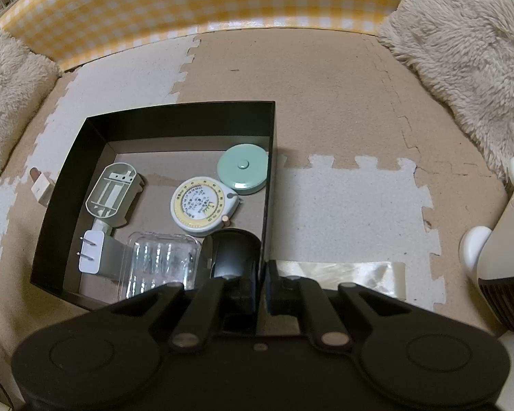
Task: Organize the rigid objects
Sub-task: 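Move the left gripper to the blue-rimmed clear tape roll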
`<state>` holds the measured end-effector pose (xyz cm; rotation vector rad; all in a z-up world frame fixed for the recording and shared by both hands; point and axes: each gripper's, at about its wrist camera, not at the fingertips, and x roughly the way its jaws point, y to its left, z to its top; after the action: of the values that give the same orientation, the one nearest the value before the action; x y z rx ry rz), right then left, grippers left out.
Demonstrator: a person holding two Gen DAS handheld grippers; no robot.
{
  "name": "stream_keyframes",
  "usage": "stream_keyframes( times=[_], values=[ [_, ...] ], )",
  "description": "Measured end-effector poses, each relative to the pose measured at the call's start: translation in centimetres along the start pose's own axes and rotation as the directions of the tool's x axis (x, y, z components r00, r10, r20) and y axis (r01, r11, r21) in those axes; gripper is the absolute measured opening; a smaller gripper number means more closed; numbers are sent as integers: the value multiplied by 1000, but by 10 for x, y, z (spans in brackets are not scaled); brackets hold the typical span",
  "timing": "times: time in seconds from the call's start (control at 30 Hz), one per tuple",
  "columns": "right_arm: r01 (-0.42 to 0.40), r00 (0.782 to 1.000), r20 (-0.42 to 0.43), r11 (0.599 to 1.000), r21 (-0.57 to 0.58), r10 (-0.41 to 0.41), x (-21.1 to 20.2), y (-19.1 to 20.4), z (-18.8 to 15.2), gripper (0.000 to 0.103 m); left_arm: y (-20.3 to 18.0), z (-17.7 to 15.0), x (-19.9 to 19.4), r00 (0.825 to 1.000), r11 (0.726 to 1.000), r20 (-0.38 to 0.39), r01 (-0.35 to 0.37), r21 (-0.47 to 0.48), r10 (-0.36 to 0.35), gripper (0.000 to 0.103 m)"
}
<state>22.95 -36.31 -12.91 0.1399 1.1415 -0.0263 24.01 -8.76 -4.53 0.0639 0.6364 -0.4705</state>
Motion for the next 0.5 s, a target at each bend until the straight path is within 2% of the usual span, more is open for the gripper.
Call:
stream_keyframes(
  times=[0.1,0.2,0.5],
  values=[
    [-1,1000,-2,1000,0,1,0,0,0,6,10,-13,6,1000,1000,-13,19,16,-19,103],
    [-2,1000,-3,1000,0,2,0,0,1,6,20,-25,17,997,999,-58,43,18,-42,103],
    [-1,1000,-3,1000,-1,1,0,-1,1,6,35,-57,43,984,993,-179,6,115,14,103]
  ],
)
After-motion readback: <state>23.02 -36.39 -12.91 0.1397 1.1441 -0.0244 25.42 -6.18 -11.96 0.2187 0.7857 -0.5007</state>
